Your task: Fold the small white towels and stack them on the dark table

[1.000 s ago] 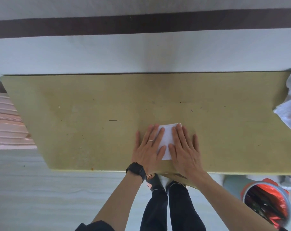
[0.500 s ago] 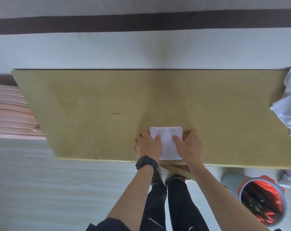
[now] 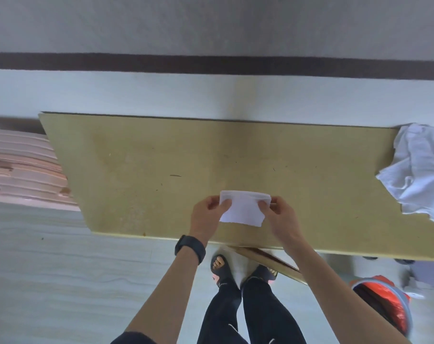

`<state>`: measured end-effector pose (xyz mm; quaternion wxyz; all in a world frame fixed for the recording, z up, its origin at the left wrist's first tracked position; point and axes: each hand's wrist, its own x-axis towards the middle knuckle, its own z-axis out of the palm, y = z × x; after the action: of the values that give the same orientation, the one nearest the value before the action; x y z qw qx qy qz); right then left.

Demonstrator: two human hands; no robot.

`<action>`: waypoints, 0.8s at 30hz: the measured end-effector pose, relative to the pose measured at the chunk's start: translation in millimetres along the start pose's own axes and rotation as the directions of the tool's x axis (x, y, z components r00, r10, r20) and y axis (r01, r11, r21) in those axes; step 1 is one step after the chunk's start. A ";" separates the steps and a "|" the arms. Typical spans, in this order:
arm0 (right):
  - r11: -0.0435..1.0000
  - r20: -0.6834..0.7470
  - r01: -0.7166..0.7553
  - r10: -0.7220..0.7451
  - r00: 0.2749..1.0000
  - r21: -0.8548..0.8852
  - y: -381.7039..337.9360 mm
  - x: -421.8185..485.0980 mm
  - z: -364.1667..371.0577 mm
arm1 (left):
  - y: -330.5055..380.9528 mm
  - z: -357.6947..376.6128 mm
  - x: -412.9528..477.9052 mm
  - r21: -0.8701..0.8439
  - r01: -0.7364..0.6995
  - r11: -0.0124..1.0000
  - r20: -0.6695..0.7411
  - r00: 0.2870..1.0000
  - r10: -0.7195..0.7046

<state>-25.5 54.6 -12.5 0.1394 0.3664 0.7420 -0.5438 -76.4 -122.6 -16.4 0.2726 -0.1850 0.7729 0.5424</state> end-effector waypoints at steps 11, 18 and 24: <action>0.702 -0.037 0.706 -0.711 0.703 -0.095 -180.1 -116.8 -40.6 | 147.8 -85.6 -147.6 -0.060 -0.525 0.849 -0.390 0.795 0.464; 0.540 0.126 0.842 -0.835 0.536 -0.008 -223.2 -200.4 -16.9 | 154.5 -112.9 -253.5 -0.022 -0.553 0.833 -0.750 0.560 0.352; 0.506 0.427 0.861 -0.791 0.439 0.050 -188.9 -275.0 36.9 | 69.4 -139.1 -335.8 -0.138 -0.482 0.865 -0.898 0.429 0.095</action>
<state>26.6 -113.2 273.5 0.0334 -0.1760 0.8249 -0.5361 115.5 -232.6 280.3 -0.2962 -0.3429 0.7025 0.5488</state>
